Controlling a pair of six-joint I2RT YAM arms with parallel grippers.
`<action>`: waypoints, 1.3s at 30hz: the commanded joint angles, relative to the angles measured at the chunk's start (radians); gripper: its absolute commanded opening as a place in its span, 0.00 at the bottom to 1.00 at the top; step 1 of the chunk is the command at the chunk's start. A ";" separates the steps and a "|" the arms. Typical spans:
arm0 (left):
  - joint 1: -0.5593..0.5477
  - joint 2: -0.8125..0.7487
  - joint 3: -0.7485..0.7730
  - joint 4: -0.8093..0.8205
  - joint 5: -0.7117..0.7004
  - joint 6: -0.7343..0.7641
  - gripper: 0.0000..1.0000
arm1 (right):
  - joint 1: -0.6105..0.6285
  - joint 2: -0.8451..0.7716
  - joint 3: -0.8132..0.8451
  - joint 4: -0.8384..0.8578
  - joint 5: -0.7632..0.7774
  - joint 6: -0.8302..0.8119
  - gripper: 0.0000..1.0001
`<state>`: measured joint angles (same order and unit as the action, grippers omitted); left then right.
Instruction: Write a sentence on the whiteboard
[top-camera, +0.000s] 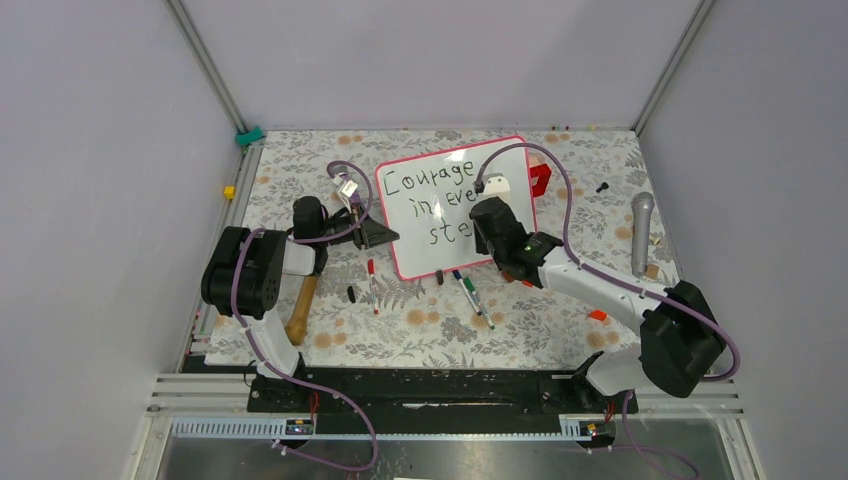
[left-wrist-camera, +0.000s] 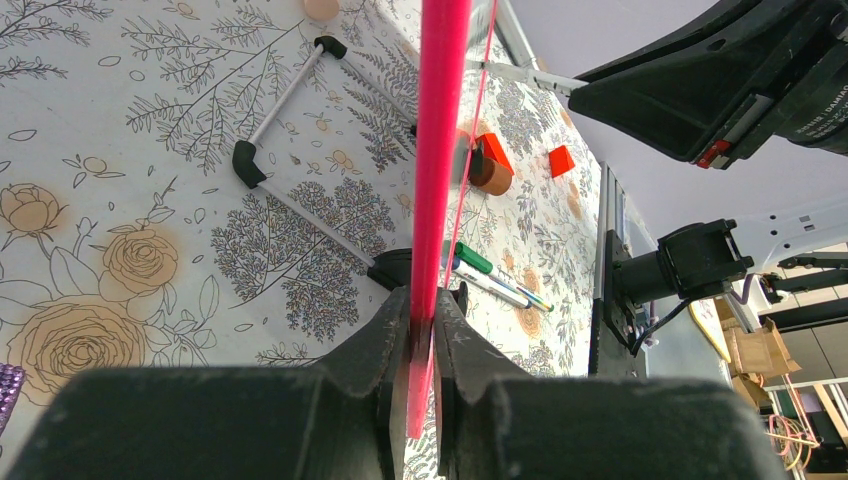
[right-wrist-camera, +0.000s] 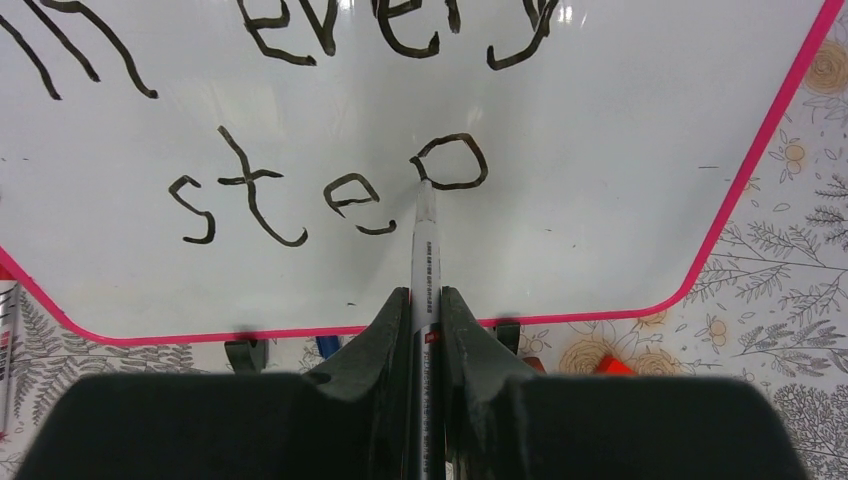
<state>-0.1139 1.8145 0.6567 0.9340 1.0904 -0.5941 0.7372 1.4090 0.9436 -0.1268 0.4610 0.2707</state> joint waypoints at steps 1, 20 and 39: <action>-0.010 -0.012 0.003 -0.047 -0.044 0.033 0.00 | -0.008 -0.054 -0.016 0.046 -0.016 0.011 0.00; 0.050 -0.029 -0.066 0.130 -0.050 -0.068 0.36 | -0.017 -0.398 -0.186 0.079 0.042 -0.013 0.00; 0.109 -0.423 -0.205 -0.103 -0.238 0.041 0.97 | -0.036 -0.443 -0.139 -0.091 0.046 -0.006 0.00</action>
<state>-0.0105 1.5158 0.4637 0.9543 0.9558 -0.6254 0.7128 0.9176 0.7429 -0.1471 0.4789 0.2577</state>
